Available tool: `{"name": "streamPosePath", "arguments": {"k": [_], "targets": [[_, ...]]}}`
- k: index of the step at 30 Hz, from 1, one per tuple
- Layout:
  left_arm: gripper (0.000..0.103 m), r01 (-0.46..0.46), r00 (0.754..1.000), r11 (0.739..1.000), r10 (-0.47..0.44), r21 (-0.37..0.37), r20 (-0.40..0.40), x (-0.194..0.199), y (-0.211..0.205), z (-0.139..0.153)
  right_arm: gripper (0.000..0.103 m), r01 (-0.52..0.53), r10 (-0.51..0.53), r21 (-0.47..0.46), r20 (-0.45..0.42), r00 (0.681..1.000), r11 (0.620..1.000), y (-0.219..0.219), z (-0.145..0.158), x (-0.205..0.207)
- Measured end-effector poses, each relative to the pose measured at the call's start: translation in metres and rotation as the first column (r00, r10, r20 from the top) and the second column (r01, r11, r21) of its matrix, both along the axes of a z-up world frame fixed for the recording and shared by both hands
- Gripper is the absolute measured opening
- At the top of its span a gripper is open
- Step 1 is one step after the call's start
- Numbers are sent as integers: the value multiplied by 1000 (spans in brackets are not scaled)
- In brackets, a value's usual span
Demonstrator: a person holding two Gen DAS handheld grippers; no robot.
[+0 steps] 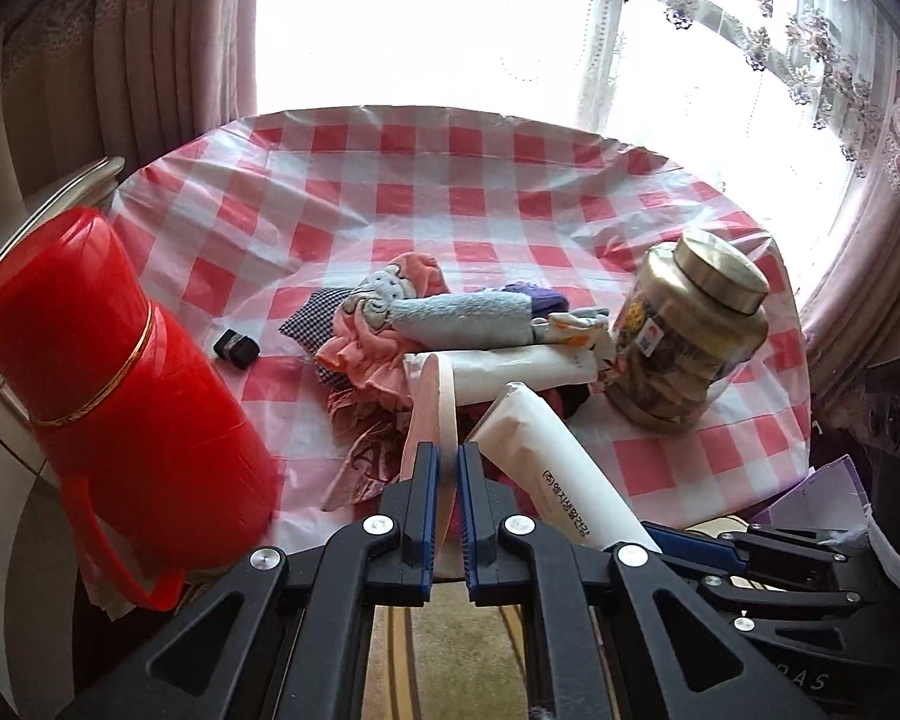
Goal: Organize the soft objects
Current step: 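Carry both items into the purple-rimmed white box and open both tools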
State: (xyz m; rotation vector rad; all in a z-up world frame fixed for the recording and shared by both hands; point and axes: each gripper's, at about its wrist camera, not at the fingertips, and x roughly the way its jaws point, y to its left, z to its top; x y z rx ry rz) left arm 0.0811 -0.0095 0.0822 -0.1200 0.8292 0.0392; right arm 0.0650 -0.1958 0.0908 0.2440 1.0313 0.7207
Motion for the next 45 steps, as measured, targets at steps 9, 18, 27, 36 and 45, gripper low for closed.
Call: {"name": "streamPosePath", "arguments": {"k": [9,18,27,36,45], "targets": [[7,152,988,987,-151,-46,30,1,-68,18,27,213,-210,-43,75,975,976,-111,27,-24],[7,427,902,892,-432,-147,-1,20,-204,9,27,482,-468,-207,114,876,851,-259,12,-47],[7,658,724,730,-681,-184,-110,25,-371,-30,27,649,-671,-426,120,732,631,-382,-36,-75],[58,802,546,559,-829,-210,-124,10,-482,-52,58,707,-757,-473,119,642,525,-421,-49,-73],[58,780,608,609,-792,-142,-52,18,-448,-45,58,687,-701,-418,149,697,594,-389,-40,-66]]}}
